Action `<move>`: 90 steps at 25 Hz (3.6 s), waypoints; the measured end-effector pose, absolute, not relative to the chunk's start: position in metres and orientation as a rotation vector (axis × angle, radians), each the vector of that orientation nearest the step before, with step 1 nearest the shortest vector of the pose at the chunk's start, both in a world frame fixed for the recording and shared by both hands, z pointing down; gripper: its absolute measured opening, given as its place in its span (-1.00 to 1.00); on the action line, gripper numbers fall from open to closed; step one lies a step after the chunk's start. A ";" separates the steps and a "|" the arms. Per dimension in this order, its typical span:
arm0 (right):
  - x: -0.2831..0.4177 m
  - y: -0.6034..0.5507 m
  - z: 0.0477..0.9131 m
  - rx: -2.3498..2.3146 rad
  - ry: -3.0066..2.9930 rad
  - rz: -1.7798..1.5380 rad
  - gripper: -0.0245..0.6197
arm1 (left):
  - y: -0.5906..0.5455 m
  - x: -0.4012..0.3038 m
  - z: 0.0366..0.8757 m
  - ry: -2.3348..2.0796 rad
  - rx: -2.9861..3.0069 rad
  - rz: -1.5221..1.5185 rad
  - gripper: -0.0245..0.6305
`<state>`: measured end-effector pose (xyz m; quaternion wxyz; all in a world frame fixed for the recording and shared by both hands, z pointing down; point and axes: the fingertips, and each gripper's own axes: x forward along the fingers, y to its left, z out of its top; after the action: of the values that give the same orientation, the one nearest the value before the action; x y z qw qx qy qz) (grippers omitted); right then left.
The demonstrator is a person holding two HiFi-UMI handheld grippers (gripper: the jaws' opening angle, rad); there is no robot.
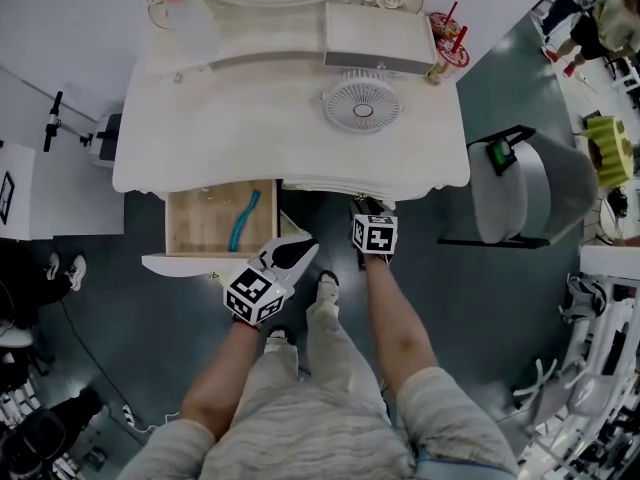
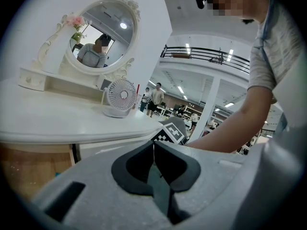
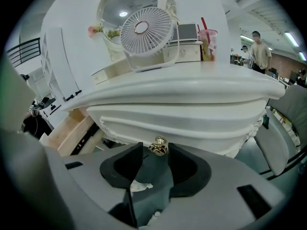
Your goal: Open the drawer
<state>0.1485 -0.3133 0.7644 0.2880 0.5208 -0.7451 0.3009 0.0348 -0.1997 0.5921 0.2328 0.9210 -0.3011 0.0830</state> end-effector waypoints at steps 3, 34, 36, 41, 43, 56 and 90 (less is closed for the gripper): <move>0.150 -0.315 0.767 1.399 -1.977 0.800 -0.50 | -0.199 0.035 0.593 -0.830 2.526 0.228 -0.88; 0.154 -0.291 0.770 1.364 -1.909 0.792 -0.55 | -0.184 0.037 0.589 -0.822 2.536 0.224 -0.88; 0.154 -0.286 0.769 1.362 -1.903 0.795 -0.55 | -0.182 0.037 0.587 -0.824 2.537 0.224 -0.88; 0.156 -0.274 0.769 1.357 -1.899 0.797 -0.55 | -0.176 0.037 0.583 -0.826 2.542 0.225 -0.87; 0.156 -0.270 0.769 1.360 -1.896 0.797 -0.55 | -0.173 0.038 0.583 -0.826 2.544 0.226 -0.88; 0.159 -0.232 0.770 1.361 -1.894 0.813 -0.55 | -0.156 0.040 0.576 -0.815 2.558 0.242 -0.87; 0.167 -0.141 0.769 1.362 -1.849 0.834 -0.55 | -0.120 0.046 0.558 -0.744 2.613 0.276 -0.88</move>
<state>0.1669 -0.1405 0.7692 0.3423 0.5237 -0.7111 0.3207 0.0462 -0.1200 0.5580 0.2040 0.9367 -0.2667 0.0988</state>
